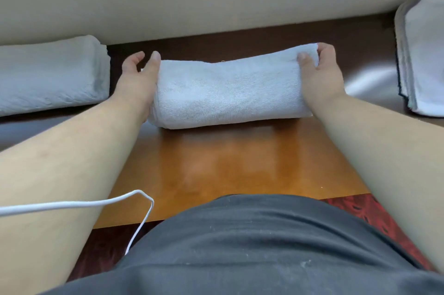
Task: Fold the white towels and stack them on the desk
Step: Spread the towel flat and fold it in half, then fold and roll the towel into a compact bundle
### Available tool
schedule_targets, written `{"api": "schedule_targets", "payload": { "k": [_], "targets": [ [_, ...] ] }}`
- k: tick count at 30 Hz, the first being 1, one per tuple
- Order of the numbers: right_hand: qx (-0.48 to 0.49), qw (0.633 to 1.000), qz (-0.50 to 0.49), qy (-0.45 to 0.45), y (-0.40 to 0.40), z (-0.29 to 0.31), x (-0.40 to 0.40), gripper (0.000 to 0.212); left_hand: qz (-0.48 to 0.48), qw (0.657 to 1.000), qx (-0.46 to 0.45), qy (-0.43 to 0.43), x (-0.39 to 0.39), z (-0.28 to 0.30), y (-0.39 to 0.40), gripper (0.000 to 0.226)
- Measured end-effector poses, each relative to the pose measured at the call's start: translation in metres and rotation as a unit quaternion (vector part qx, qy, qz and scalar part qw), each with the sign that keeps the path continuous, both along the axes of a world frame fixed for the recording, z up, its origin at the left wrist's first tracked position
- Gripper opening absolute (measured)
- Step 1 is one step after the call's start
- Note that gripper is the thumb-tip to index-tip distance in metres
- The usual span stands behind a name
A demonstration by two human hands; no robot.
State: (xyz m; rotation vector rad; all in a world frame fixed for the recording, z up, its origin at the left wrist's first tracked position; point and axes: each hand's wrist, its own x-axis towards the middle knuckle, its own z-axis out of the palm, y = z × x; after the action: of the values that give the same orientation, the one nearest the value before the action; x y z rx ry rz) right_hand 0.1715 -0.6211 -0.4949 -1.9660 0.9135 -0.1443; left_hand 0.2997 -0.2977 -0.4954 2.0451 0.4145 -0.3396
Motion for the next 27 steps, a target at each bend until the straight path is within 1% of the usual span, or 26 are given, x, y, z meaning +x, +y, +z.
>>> {"api": "schedule_targets", "payload": {
  "k": [2, 3, 4, 6, 8, 11, 14, 16, 17, 19, 21, 22, 24, 27],
  "targets": [
    [-0.001, 1.0, 0.004, 0.012, -0.001, -0.007, 0.007, 0.032, -0.013, 0.997, 0.04, 0.059, -0.006, -0.008, 0.001, 0.096],
    [-0.004, 1.0, 0.005, 0.018, -0.001, -0.01, 0.01, 0.034, -0.03, 0.994, 0.056, 0.089, -0.008, -0.012, 0.004, 0.098],
    [-0.009, 1.0, 0.003, 0.024, -0.002, -0.013, 0.012, 0.036, -0.048, 0.991, 0.066, 0.105, -0.009, -0.016, 0.006, 0.095],
    [-0.027, 0.999, 0.004, 0.032, -0.003, -0.019, 0.015, 0.038, -0.045, 0.993, 0.064, 0.087, -0.007, -0.022, 0.007, 0.077],
    [-0.041, 0.998, 0.004, 0.037, -0.003, -0.024, 0.017, 0.041, -0.021, 0.997, 0.064, 0.033, 0.001, -0.024, 0.004, 0.061],
    [-0.056, 0.997, -0.009, 0.055, -0.004, -0.032, 0.019, 0.045, -0.029, 0.994, 0.106, -0.027, 0.01, -0.023, -0.004, 0.05],
    [-0.06, 0.994, -0.015, 0.086, -0.006, -0.036, 0.024, 0.047, -0.046, 0.99, 0.13, -0.023, 0.019, -0.022, -0.009, 0.048],
    [-0.057, 0.993, -0.028, 0.1, -0.008, -0.037, 0.029, 0.048, -0.039, 0.992, 0.116, -0.009, 0.024, -0.018, -0.01, 0.044],
    [-0.054, 0.993, -0.034, 0.103, -0.008, -0.037, 0.03, 0.048, -0.032, 0.994, 0.105, 0.001, 0.024, -0.016, -0.009, 0.046],
    [-0.053, 0.992, -0.037, 0.111, -0.009, -0.038, 0.032, 0.047, -0.042, 0.994, 0.102, 0.02, 0.012, -0.014, -0.004, 0.061],
    [-0.053, 0.99, -0.037, 0.125, -0.007, -0.038, 0.033, 0.045, -0.077, 0.992, 0.103, 0.018, -0.01, -0.013, 0.001, 0.072],
    [-0.055, 0.989, -0.035, 0.13, -0.006, -0.038, 0.033, 0.044, -0.09, 0.99, 0.11, 0.009, -0.018, -0.014, 0.004, 0.073],
    [-0.061, 0.989, -0.023, 0.13, -0.005, -0.037, 0.035, 0.043, -0.101, 0.984, 0.146, -0.006, -0.022, -0.019, 0.008, 0.066],
    [-0.091, 0.985, 0.01, 0.144, -0.006, -0.032, 0.036, 0.045, -0.111, 0.976, 0.185, 0.026, -0.012, -0.018, 0.003, 0.058]
  ]
}}
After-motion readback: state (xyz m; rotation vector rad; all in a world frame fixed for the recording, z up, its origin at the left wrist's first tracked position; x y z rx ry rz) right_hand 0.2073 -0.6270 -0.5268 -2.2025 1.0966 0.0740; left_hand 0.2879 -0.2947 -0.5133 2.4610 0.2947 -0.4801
